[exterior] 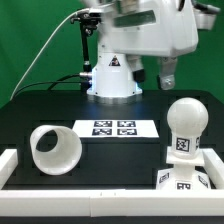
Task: Assemble lamp
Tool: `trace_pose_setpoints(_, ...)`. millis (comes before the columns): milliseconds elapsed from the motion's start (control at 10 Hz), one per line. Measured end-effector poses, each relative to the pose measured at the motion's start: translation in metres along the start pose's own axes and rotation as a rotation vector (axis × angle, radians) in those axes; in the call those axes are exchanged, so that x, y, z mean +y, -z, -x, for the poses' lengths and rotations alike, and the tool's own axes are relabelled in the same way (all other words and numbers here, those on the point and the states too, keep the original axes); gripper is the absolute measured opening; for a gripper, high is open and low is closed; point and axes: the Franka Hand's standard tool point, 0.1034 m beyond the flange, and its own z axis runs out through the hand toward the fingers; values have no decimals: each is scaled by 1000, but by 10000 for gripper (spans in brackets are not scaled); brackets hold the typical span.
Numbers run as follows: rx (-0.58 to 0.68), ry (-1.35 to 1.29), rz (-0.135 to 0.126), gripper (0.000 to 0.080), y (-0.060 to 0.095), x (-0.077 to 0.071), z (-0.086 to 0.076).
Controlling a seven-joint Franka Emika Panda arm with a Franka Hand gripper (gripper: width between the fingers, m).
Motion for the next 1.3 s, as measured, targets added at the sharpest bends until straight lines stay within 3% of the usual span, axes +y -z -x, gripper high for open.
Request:
trace_pose_setpoints(500, 5, 369, 18, 698, -2, 3, -2)
trace_pose_setpoints(600, 0, 559, 73, 698, -7, 13, -11)
trace_pose_setpoints(800, -2, 810, 122, 698, -9, 25, -30)
trace_pose_setpoints(1100, 33, 1169, 133, 698, -14, 50, -76)
trace_pose_setpoints(1300, 22, 1316, 143, 698, -15, 52, -78)
